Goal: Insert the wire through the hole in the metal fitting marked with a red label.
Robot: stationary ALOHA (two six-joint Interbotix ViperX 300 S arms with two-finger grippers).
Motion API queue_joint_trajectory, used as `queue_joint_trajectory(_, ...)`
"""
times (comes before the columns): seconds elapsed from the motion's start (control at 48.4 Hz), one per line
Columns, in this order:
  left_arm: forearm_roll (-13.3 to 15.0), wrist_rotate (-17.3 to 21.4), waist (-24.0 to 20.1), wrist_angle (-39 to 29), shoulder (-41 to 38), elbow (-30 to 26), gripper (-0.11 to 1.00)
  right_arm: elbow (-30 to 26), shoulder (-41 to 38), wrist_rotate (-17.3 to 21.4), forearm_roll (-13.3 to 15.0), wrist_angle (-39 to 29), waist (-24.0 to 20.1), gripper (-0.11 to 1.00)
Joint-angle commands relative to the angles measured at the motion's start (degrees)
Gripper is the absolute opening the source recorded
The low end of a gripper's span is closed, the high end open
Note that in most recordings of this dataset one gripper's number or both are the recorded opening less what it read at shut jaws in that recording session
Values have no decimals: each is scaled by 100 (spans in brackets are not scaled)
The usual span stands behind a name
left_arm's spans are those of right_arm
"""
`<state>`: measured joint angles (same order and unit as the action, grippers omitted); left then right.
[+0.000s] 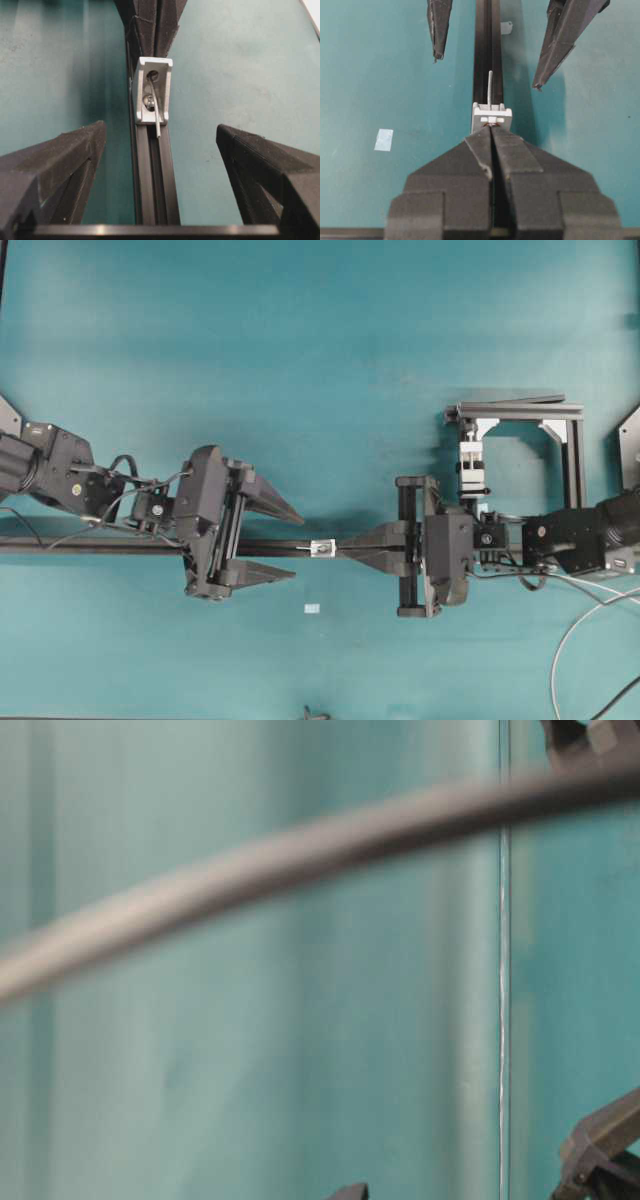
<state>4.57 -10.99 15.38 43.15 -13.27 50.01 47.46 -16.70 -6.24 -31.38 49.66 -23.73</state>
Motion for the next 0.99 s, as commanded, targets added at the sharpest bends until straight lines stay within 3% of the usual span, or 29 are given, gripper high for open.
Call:
queue_joint_trajectory(0.0,-18,-9,-9,-97,88,-149,49,-70,88,9,18,26,18,-1)
queue_joint_trajectory(0.31,-18,-18,-9,-220,79,-264,48,-70,97,9,18,26,18,-1)
queue_joint_trajectory(0.393,-18,-26,-18,-246,79,-255,39,-79,97,9,18,35,18,-1)
queue_joint_trajectory(0.517,-18,-35,-9,-343,79,-264,10,-79,97,9,18,26,18,-1)
queue_joint_trajectory(0.62,-18,-44,-9,-387,79,-264,-4,-79,97,9,18,26,18,-1)
queue_joint_trajectory(0.724,-9,-44,-9,-387,97,-272,-10,-88,97,9,9,26,18,-1)
queue_joint_trajectory(0.972,-18,-35,-9,-387,114,-264,-10,-97,97,18,18,9,18,-1)
